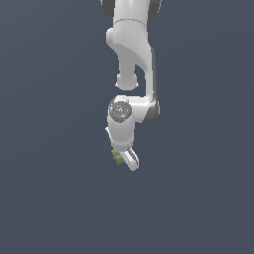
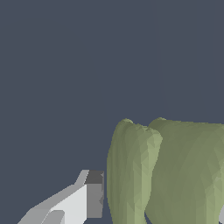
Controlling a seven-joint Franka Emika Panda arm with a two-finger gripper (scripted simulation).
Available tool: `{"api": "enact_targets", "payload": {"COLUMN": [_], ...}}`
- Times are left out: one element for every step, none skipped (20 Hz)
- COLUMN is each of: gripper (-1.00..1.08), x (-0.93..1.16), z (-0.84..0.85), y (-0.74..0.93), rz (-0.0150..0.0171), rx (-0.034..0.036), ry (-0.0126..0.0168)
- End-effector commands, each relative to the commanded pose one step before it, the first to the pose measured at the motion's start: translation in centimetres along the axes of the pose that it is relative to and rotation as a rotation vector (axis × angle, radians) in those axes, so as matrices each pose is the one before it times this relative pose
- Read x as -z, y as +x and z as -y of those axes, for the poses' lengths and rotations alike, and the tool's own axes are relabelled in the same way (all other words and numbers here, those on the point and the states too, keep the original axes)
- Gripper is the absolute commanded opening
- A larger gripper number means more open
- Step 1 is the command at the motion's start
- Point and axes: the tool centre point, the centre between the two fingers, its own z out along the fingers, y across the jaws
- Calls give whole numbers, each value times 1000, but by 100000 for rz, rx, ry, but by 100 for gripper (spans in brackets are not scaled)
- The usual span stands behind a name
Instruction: Pick up the object and move it to a goal position.
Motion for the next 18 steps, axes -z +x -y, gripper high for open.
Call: {"api": "enact_targets", "payload": {"gripper": [-100,-100,-100,-100,-100,-100,-100,-100,-100,-100,-100,-100,-100,-100,-100,-100,-100,-100], "x": [-37,0,0,0,44,34,102,170,236,300,363,424,482,524,592,643,689,723], "z": [-24,0,0,0,46,-13,-39,-64,-89,-113,-136,-158,-179,-213,-217,-234,-249,-259], "y": [24,0,0,0,-37,33,99,165,230,293,354,414,472,550,580,631,677,712], "rz": [-2,0,0,0,-1,0,0,0,0,0,0,0,0,7,0,0,0,0], "rx": [-44,0,0,0,76,0,0,0,0,0,0,0,0,-43,0,0,0,0], "ry": [-32,0,0,0,78,0,0,0,0,0,0,0,0,-22,0,0,0,0]}}
